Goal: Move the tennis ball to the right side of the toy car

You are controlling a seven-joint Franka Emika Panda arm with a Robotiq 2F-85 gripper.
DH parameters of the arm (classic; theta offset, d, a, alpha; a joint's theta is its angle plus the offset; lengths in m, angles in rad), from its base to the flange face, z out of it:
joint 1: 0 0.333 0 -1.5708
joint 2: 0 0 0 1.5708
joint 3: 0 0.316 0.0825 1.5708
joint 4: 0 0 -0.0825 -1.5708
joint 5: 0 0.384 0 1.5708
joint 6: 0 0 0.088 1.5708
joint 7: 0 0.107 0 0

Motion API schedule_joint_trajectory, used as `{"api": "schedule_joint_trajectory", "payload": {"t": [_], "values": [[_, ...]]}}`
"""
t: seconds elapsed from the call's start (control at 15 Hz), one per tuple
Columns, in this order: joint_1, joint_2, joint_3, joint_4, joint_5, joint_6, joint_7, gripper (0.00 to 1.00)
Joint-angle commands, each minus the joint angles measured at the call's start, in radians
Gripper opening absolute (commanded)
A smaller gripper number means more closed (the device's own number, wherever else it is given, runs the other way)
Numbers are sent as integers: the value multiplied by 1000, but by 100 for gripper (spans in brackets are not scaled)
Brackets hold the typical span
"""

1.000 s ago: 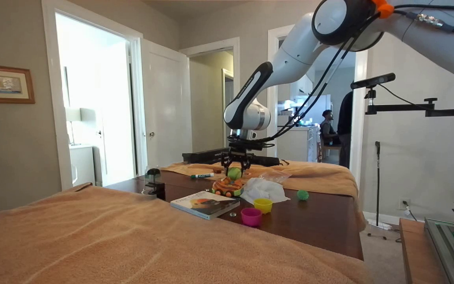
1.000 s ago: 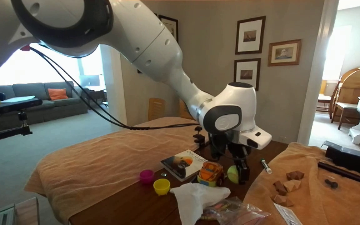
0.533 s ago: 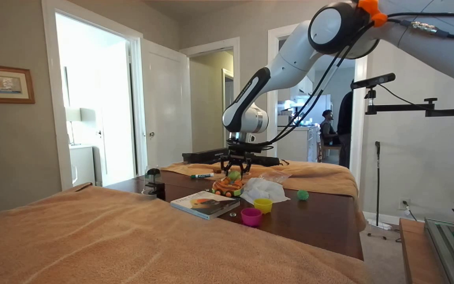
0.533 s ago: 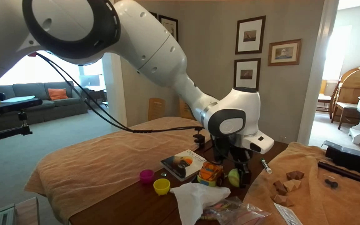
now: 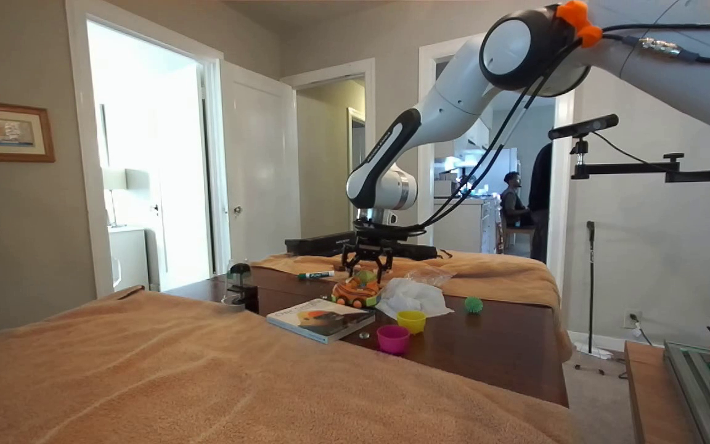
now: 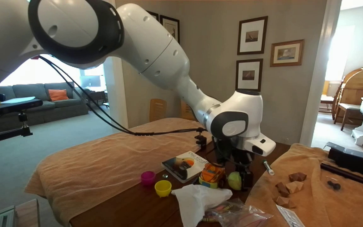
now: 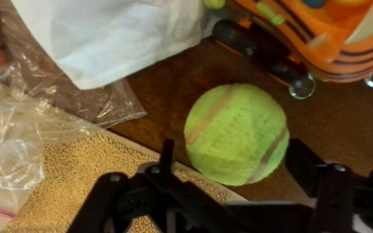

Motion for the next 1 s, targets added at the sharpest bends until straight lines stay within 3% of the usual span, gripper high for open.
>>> {"api": "schedule_joint_trajectory", "payload": {"t": [0.0,0.2,0.47,0.93], "values": [[2,-18,11,5,13,-29,-46,100],[22,-94,15,-79,-3,-78,-75,100],[70,-276,16,-281,-43,-102,-161,100],[154,-596,15,-600,-156,-142,-202,100]]}}
